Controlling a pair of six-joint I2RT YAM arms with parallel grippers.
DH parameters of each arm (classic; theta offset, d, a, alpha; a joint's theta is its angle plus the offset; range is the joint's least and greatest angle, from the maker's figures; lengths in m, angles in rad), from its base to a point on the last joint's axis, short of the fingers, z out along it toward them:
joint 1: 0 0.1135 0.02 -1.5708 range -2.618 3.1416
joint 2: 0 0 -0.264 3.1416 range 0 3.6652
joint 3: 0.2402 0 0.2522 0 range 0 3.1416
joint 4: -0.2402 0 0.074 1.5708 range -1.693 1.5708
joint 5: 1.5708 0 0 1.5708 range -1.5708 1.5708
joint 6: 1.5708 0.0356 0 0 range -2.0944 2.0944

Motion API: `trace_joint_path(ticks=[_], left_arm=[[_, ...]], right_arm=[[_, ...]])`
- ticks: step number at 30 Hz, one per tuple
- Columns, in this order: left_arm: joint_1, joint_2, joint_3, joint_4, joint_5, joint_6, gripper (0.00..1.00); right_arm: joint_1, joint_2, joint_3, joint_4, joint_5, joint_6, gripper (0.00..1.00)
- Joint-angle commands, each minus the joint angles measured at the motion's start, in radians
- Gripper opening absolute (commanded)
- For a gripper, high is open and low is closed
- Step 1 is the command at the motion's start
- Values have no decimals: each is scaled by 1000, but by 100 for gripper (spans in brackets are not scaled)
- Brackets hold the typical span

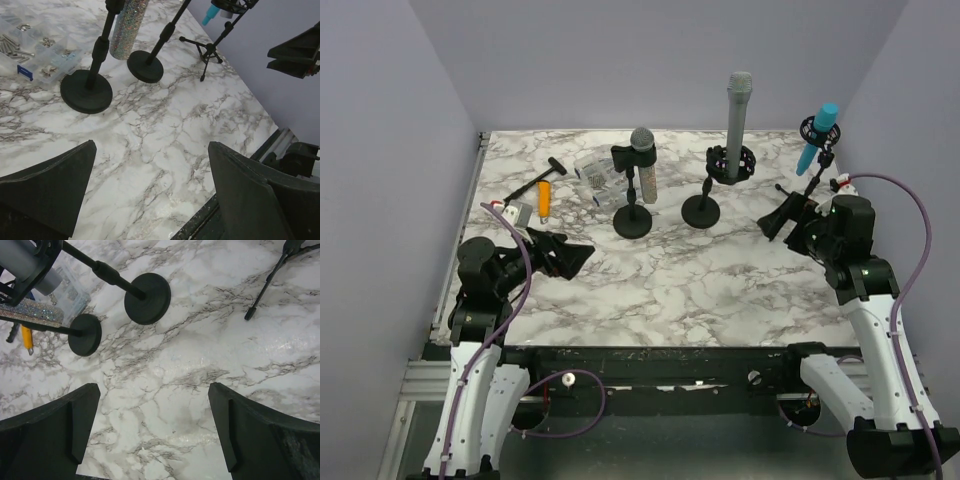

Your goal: Remove the microphone from the stand

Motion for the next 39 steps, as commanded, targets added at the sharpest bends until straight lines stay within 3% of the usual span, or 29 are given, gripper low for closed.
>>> trace_joint_path(ticks=[1, 8, 13, 18, 22, 29, 35, 39], left_arm=[[-11, 21, 26, -16, 130, 16, 99], [-91, 34, 10, 14, 167, -13, 99], [-221, 91, 43, 38, 51, -17, 99], [-229, 204, 143, 65, -17, -27, 99], [-225, 297, 233, 81, -68, 5, 99], [-174, 477, 363, 260, 11, -49, 99], [-120, 618, 425, 382, 42, -108, 99], [-102, 722, 502, 368, 64, -167, 99]], right_arm=[[1, 13, 61, -30, 23, -71, 100], [1, 63, 115, 2, -185, -148, 100], [2, 95, 122, -13, -296, -110, 100], [50, 71, 19, 40, -392, -33, 100], [176, 71, -65, 84, -359, 15, 100], [417, 106, -154, 220, -284, 113, 100], [513, 141, -178, 270, -242, 143, 100], [531, 156, -189, 301, -243, 149, 100]])
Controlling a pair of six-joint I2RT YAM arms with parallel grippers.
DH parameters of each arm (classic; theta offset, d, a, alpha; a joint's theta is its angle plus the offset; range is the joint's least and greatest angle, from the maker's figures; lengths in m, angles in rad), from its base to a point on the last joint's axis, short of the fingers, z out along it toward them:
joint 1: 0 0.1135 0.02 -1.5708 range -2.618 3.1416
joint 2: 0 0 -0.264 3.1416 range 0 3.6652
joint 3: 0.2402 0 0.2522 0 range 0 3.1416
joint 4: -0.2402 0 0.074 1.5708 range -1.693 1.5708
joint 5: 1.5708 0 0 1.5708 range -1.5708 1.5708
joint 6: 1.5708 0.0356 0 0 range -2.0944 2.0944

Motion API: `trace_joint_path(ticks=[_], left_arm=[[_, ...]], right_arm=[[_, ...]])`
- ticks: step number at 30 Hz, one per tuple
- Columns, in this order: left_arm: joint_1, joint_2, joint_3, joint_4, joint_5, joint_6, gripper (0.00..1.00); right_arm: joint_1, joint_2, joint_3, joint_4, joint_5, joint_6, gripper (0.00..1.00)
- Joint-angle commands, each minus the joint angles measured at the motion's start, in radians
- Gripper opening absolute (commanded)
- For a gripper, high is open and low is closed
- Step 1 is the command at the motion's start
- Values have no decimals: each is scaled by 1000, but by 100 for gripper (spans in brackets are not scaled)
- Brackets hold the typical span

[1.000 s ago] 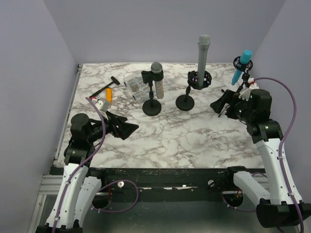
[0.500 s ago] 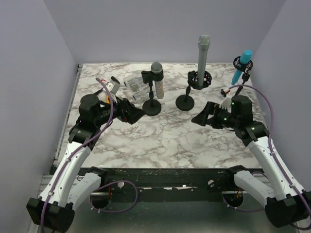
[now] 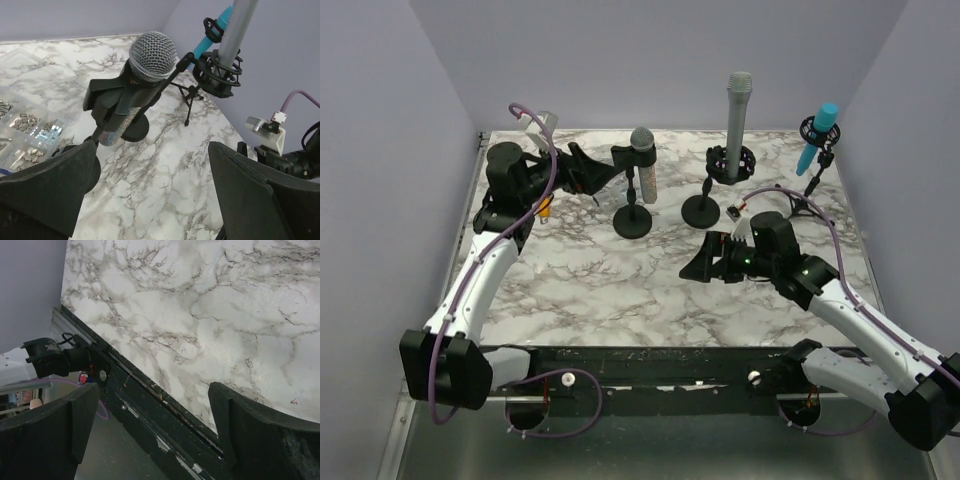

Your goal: Remove the microphone from the stand

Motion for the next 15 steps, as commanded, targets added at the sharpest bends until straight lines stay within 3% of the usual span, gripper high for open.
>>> trace_joint_path(ticks=[1, 6, 15], left_arm=[[24, 100, 91, 58, 67, -92, 99], [54, 211, 177, -117, 62, -266, 95], [55, 319, 131, 79, 137, -608, 88]], right_arm=[[17, 16, -18, 71, 32, 24, 100], [19, 17, -17, 60, 59, 17, 100], [20, 29, -14, 66, 62, 23, 100]])
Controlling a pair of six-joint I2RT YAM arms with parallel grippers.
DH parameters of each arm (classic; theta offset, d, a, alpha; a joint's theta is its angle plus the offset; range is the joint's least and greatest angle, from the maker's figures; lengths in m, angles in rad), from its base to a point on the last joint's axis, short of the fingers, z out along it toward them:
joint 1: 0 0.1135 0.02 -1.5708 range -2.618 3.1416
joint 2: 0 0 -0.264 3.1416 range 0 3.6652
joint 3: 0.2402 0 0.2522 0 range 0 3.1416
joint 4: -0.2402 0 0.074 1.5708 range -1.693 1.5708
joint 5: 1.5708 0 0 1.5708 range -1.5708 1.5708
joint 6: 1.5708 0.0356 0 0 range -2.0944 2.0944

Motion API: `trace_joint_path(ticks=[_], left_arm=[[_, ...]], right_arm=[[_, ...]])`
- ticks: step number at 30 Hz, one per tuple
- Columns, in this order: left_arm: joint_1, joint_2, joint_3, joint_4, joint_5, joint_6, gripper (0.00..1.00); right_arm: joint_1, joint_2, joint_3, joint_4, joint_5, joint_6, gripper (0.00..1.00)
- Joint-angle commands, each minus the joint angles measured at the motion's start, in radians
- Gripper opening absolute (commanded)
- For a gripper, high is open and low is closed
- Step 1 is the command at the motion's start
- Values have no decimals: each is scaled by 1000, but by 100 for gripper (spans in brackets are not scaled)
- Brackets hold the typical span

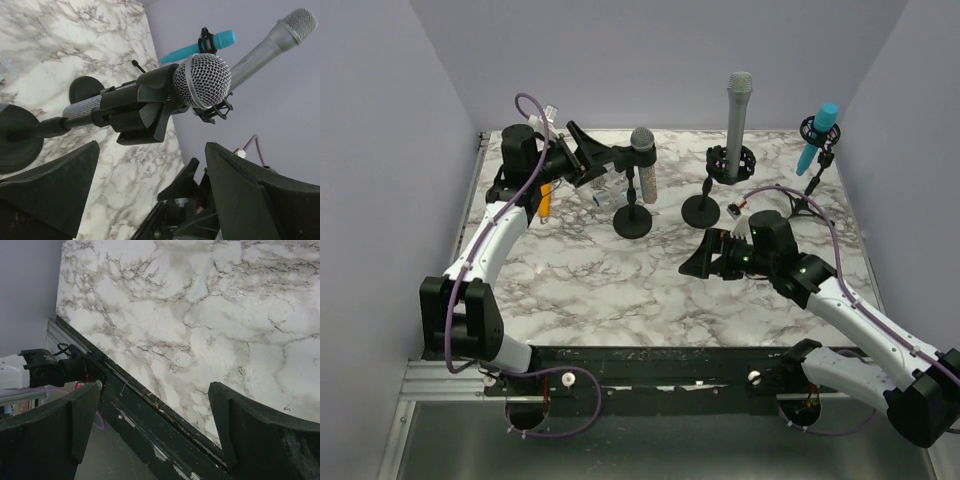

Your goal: Remove the microphone from the stand

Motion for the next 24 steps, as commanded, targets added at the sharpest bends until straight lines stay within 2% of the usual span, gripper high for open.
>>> trace_joint_path(ticks=[1, 4, 9, 15, 21, 23, 24], left_arm=[[3, 56, -25, 147, 67, -226, 87], [-1, 97, -36, 225, 80, -296, 85], [-5, 152, -70, 375, 102, -407, 75], [-13, 185, -84, 453, 120, -437, 57], [-33, 202, -101, 540, 145, -492, 48], [-37, 199, -112, 555, 147, -505, 40], [-37, 196, -118, 566, 148, -510, 33]], right_arm=[[7, 8, -4, 21, 22, 12, 100], [8, 3, -4, 19, 22, 18, 100], [9, 5, -22, 43, -9, 32, 100], [43, 21, -37, 53, -23, 38, 100], [123, 76, -34, 55, -28, 28, 100], [150, 97, -29, 62, -23, 30, 100], [164, 104, -25, 67, -17, 32, 100]])
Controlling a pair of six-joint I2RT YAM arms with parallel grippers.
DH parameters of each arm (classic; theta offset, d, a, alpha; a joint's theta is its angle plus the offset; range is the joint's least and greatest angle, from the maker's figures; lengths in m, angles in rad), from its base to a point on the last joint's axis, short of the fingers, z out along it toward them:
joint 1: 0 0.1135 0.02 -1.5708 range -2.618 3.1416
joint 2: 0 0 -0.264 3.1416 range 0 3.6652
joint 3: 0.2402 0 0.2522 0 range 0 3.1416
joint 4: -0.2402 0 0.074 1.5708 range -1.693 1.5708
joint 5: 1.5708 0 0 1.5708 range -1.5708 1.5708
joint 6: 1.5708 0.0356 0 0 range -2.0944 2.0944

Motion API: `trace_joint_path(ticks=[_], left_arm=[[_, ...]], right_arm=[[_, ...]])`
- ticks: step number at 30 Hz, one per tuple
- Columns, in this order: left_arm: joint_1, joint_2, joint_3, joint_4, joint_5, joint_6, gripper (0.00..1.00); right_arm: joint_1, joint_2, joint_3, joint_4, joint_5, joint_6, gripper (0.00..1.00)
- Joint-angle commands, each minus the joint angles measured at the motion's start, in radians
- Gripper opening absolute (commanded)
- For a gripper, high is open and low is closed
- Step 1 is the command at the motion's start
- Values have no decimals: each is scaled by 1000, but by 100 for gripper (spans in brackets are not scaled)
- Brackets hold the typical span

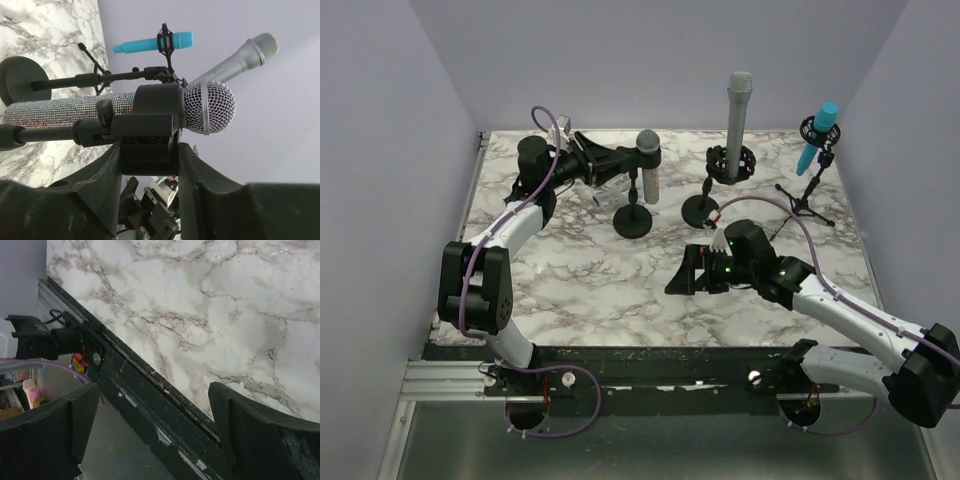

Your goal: Remove the microphone from the stand

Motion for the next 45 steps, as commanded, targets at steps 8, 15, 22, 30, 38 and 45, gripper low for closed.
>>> trace_joint_path(ticks=[8, 15, 22, 30, 38, 45], left_arm=[[-14, -96, -106, 87, 59, -80, 3], [-26, -286, -211, -8, 56, -109, 0], [-61, -467, -343, -40, 35, -165, 0], [-80, -626, -514, -38, 18, -171, 0], [-81, -681, -622, 0, 11, -167, 13], [-65, -763, -632, -111, -15, -57, 75]], right_arm=[[118, 20, 83, -9, 137, -27, 100], [150, 16, 221, -84, 275, -100, 100], [187, 72, 337, -107, 319, -151, 100], [362, 114, 460, -156, 522, -197, 100], [550, 227, 662, -287, 898, -238, 100], [550, 312, 825, -314, 968, -295, 100]])
